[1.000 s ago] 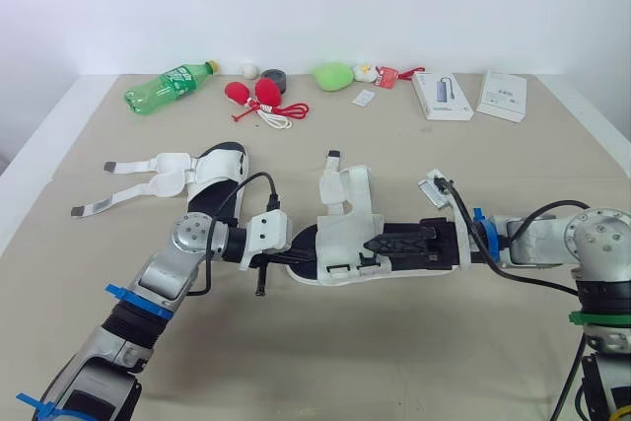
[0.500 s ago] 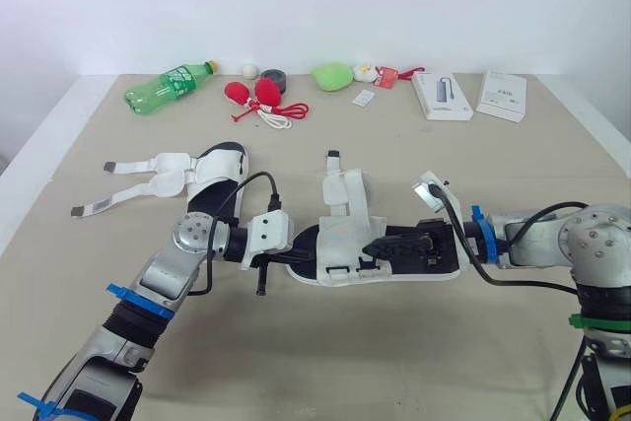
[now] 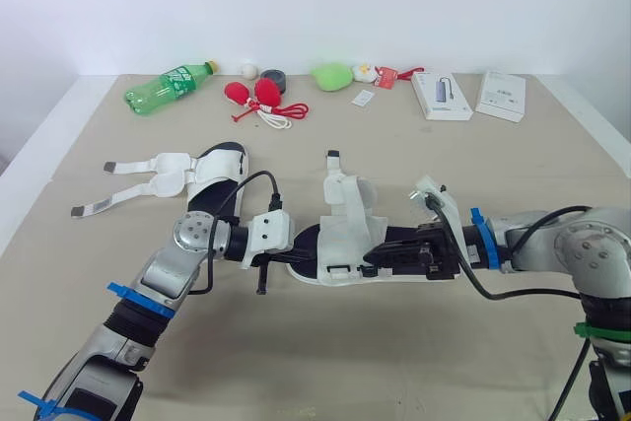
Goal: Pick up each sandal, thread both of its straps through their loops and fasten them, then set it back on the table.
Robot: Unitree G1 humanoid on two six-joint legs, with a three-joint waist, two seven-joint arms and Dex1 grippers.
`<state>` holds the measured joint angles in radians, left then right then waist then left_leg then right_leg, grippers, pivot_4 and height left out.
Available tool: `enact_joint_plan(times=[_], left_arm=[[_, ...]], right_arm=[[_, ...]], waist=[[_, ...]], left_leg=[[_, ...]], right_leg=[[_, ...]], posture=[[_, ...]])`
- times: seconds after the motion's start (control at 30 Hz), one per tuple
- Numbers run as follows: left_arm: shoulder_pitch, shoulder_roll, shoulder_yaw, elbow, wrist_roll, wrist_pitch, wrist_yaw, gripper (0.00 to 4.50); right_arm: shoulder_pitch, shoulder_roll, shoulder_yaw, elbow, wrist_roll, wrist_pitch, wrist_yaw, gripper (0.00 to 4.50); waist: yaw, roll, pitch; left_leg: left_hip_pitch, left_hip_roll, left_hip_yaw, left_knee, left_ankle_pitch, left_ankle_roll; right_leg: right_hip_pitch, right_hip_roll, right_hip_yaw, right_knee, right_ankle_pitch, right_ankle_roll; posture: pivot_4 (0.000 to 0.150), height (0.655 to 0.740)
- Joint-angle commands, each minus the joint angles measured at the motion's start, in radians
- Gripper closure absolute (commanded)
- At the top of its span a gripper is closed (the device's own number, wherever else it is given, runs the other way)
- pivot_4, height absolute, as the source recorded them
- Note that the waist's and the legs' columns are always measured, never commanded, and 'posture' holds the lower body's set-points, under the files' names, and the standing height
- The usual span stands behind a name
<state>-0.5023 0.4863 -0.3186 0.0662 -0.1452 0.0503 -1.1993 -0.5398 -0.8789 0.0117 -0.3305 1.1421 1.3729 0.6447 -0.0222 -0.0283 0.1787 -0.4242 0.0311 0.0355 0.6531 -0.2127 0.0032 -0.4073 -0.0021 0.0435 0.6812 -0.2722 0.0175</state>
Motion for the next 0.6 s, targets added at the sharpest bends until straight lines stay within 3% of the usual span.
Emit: enact_joint_plan(times=[0.03, 0.07, 0.2, 0.6], left_arm=[[-0.004, 0.004, -0.008, 0.006, 0.014, 0.003, 0.003, 4.5], [-0.004, 0.003, -0.008, 0.007, 0.014, 0.003, 0.002, 4.5], [-0.004, 0.001, -0.008, 0.008, 0.013, 0.003, -0.001, 4.5], [-0.008, -0.013, -0.014, 0.012, 0.015, -0.001, -0.001, 4.5]], right_arm=[[0.012, -0.024, -0.018, -0.034, 0.019, 0.025, 0.04, 3.76], [0.014, -0.031, -0.017, -0.044, 0.017, 0.021, 0.054, 3.7], [-0.014, -0.035, -0.023, -0.043, -0.034, -0.032, 0.078, 1.74], [-0.194, 0.078, 0.023, 0.162, -0.173, -0.046, 0.082, 1.74]], waist=[[0.0, 0.0, 0.0], [0.0, 0.0, 0.0], [-0.001, 0.0, 0.0], [-0.001, 0.0, 0.0]], left_leg=[[0.0, 0.0, 0.0, 0.0, 0.0, 0.0], [0.0, 0.0, 0.0, 0.0, 0.0, 0.0], [0.0, 0.0, 0.0, 0.0, 0.0, 0.0], [0.0, 0.0, 0.002, 0.001, 0.001, 0.002]], right_leg=[[0.0, 0.0, 0.0, 0.0, 0.0, 0.0], [0.0, 0.0, 0.0, 0.0, 0.0, 0.0], [0.0, 0.0, 0.0, 0.0, 0.0, 0.0], [0.0, -0.001, 0.001, 0.0, 0.003, 0.0]], posture=[[0.15, 0.74], [0.15, 0.74], [0.15, 0.74], [0.15, 0.74]])
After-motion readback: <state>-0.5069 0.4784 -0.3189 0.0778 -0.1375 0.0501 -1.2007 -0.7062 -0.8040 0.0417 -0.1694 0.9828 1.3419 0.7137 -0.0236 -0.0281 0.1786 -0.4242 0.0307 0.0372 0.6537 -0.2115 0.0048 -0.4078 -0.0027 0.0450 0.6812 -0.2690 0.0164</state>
